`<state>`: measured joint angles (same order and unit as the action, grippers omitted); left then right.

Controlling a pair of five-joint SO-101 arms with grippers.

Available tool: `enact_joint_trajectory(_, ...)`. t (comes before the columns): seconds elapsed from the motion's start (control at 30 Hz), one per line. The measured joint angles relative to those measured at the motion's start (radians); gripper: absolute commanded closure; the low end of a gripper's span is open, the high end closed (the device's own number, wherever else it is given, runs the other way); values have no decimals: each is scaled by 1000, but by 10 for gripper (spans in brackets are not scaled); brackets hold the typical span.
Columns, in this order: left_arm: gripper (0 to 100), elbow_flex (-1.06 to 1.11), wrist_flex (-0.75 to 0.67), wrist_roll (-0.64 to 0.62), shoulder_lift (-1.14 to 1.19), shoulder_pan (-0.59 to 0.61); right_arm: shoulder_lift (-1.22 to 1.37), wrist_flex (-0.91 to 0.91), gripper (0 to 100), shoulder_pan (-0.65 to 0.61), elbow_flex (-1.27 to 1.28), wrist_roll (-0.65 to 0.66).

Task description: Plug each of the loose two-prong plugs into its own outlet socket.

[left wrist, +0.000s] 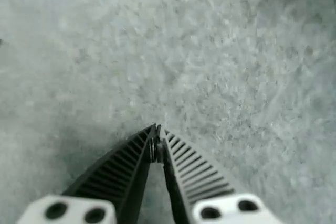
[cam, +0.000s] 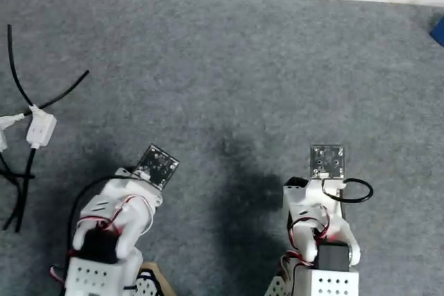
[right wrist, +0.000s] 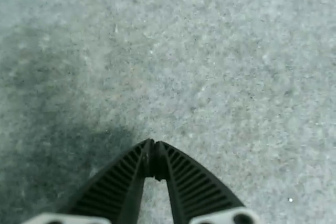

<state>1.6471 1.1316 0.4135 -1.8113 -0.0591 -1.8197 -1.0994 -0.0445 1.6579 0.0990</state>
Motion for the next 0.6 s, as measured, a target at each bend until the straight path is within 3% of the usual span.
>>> enact_joint_trajectory(0.3, 982, 31, -14, 0, -3, 0, 0, 0, 991, 8, 0, 0)
enact_joint_trajectory(0.6, 982, 31, 206, 2, -3, 0, 0, 0, 991, 12, 0, 0)
